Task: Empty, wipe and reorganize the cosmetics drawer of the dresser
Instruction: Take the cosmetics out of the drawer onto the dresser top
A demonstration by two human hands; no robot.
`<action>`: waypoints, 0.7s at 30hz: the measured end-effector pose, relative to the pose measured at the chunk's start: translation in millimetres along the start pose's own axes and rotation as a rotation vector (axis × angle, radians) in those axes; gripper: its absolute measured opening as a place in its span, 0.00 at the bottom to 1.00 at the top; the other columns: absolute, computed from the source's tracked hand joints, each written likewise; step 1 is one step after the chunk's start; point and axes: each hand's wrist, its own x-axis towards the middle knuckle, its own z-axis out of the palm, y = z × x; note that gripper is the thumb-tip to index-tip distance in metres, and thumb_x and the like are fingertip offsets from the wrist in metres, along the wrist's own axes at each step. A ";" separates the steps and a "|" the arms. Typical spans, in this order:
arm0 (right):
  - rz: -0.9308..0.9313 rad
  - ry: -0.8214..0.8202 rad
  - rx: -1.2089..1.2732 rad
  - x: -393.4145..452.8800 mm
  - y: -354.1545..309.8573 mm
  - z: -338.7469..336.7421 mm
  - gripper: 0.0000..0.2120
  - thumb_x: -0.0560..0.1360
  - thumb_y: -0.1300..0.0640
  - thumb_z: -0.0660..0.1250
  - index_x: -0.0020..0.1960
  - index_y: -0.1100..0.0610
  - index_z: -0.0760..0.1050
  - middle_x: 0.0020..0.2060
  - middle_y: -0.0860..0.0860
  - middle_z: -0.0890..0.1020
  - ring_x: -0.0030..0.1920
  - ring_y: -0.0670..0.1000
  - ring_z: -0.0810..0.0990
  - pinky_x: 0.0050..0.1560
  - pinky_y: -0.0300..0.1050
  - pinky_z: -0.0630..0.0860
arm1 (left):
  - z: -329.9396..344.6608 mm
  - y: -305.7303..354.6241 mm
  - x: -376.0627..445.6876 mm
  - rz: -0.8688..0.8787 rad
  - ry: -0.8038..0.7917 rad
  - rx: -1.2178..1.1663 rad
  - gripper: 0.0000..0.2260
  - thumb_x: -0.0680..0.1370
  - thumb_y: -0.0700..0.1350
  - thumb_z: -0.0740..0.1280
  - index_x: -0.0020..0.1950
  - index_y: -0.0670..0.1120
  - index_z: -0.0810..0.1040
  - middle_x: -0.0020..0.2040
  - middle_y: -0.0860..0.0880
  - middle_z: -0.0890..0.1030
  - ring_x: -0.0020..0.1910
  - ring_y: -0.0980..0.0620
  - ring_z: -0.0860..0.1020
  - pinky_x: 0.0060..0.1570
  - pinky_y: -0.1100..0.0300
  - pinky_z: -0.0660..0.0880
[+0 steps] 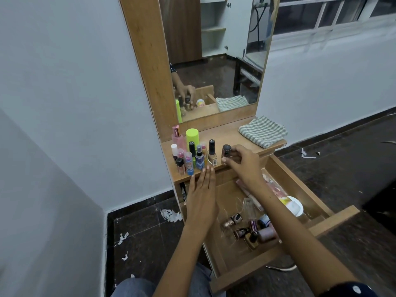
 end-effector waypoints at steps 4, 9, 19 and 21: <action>-0.029 0.029 -0.053 6.9 -1.7 7.9 0.13 0.68 0.58 0.76 0.52 0.58 0.81 0.45 0.50 0.85 0.46 0.47 0.83 0.52 0.46 0.80 | 0.3 -0.3 -1.5 -0.024 0.005 -0.003 0.37 0.71 0.40 0.70 0.77 0.41 0.54 0.76 0.44 0.56 0.75 0.50 0.56 0.70 0.48 0.41; -0.012 0.001 -0.063 6.6 -0.7 5.5 0.19 0.67 0.58 0.77 0.57 0.60 0.80 0.49 0.52 0.85 0.48 0.46 0.82 0.53 0.45 0.80 | 2.4 -1.0 -1.6 -0.006 -0.023 0.028 0.35 0.79 0.42 0.60 0.77 0.44 0.38 0.75 0.47 0.36 0.72 0.53 0.35 0.67 0.53 0.29; -0.134 -0.595 -0.357 -55.9 7.1 -37.7 0.13 0.70 0.62 0.73 0.53 0.53 0.80 0.45 0.44 0.82 0.44 0.41 0.81 0.47 0.38 0.79 | 2.2 -2.4 -4.3 0.011 -0.042 0.015 0.34 0.80 0.42 0.57 0.76 0.44 0.36 0.74 0.48 0.33 0.74 0.53 0.35 0.69 0.55 0.31; -0.196 -0.845 -0.591 -62.2 2.5 -37.0 0.14 0.73 0.60 0.70 0.57 0.51 0.79 0.50 0.43 0.82 0.48 0.41 0.79 0.41 0.27 0.70 | 1.9 -2.3 -3.6 0.003 -0.033 0.016 0.33 0.80 0.43 0.57 0.76 0.45 0.36 0.73 0.48 0.33 0.72 0.54 0.33 0.68 0.55 0.30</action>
